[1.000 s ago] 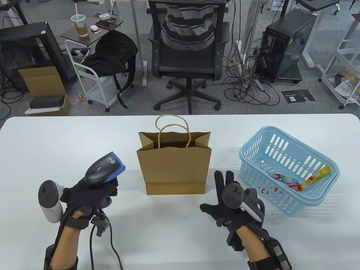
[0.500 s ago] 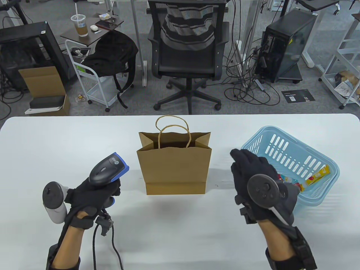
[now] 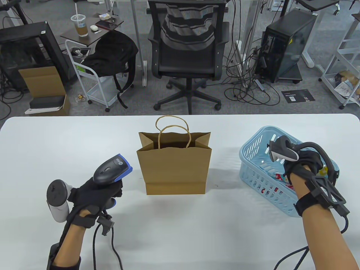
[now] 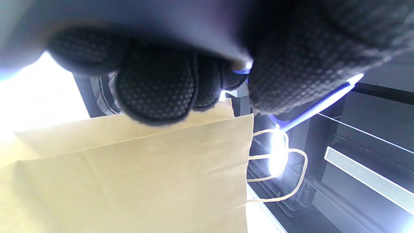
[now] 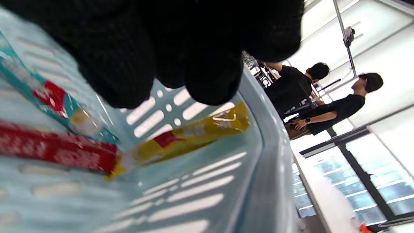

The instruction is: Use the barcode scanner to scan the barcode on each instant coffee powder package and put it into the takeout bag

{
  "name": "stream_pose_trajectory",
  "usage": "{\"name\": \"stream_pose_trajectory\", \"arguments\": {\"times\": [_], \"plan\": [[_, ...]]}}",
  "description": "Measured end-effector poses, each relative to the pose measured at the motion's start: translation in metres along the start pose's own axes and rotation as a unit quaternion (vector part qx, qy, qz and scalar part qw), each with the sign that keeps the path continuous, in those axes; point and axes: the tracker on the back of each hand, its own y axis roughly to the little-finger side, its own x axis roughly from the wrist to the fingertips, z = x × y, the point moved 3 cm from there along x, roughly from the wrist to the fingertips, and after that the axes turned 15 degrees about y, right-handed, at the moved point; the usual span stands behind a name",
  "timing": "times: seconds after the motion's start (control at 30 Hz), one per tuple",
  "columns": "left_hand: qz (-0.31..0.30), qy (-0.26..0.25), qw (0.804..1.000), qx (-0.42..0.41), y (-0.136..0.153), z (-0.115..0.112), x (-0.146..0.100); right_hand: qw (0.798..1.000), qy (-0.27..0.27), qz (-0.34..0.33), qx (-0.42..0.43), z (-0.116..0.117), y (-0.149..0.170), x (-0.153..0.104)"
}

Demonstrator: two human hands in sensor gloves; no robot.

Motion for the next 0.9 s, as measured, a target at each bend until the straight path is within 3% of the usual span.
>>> {"name": "stream_pose_trajectory", "arguments": {"times": [0.23,0.67,0.9], "plan": [[0.003,0.009,1.0,0.005,0.001,-0.003,0.001,1.0,-0.001,-0.018,-0.013,0.013,-0.009,0.01],[0.011,0.011,1.0,0.002,0.002,-0.004,0.002,0.983,-0.014,-0.056,-0.174,0.03,-0.036,0.02],[0.015,0.012,1.0,-0.004,0.003,-0.003,0.002,0.984,-0.044,-0.054,-0.164,0.039,-0.04,0.018]]}}
